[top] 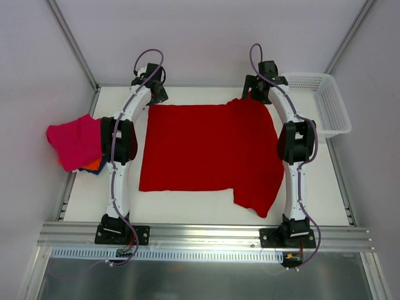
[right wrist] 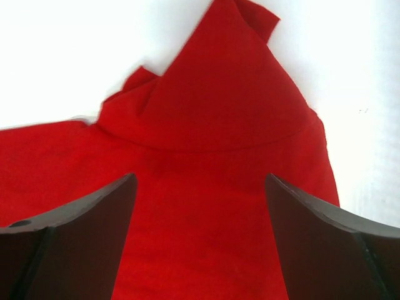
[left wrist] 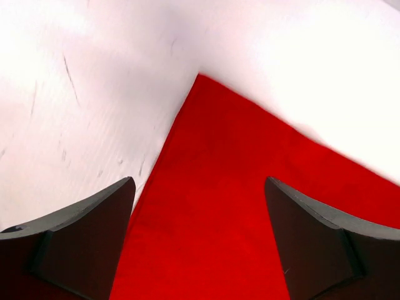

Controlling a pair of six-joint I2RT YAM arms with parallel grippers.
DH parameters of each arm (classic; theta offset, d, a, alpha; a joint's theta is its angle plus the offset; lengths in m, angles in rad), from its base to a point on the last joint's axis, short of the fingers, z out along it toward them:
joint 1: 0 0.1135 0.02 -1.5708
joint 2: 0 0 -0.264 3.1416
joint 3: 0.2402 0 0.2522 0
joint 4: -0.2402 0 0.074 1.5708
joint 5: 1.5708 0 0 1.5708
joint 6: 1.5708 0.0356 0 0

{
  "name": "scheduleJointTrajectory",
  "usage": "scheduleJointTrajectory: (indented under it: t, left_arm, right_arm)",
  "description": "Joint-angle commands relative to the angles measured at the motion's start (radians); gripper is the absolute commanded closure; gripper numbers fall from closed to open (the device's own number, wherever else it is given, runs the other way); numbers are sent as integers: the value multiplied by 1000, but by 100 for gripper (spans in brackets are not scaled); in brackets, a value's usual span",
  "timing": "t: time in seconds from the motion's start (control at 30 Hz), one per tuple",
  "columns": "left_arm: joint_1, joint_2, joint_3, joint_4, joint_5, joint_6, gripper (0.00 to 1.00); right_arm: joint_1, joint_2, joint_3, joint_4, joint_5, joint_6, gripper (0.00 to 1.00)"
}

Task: Fold and stack the t-shirts
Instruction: Flatten the tshirt out

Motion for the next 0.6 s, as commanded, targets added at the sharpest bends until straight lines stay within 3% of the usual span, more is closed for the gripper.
scheduleJointTrajectory:
  t: [0.0,0.33,0.57]
  left_arm:
    - [-3,54,145,-12,-54,80,15]
    - [17,160,197,-12,-40,118,16]
    - [53,182,211,-12,9,104,18]
  right_arm:
    - [-38,25,60,-12,-105,35,13]
    - [-56,93,69,37,-127,43,13]
    - [-58,134,107,96,-96,23,8]
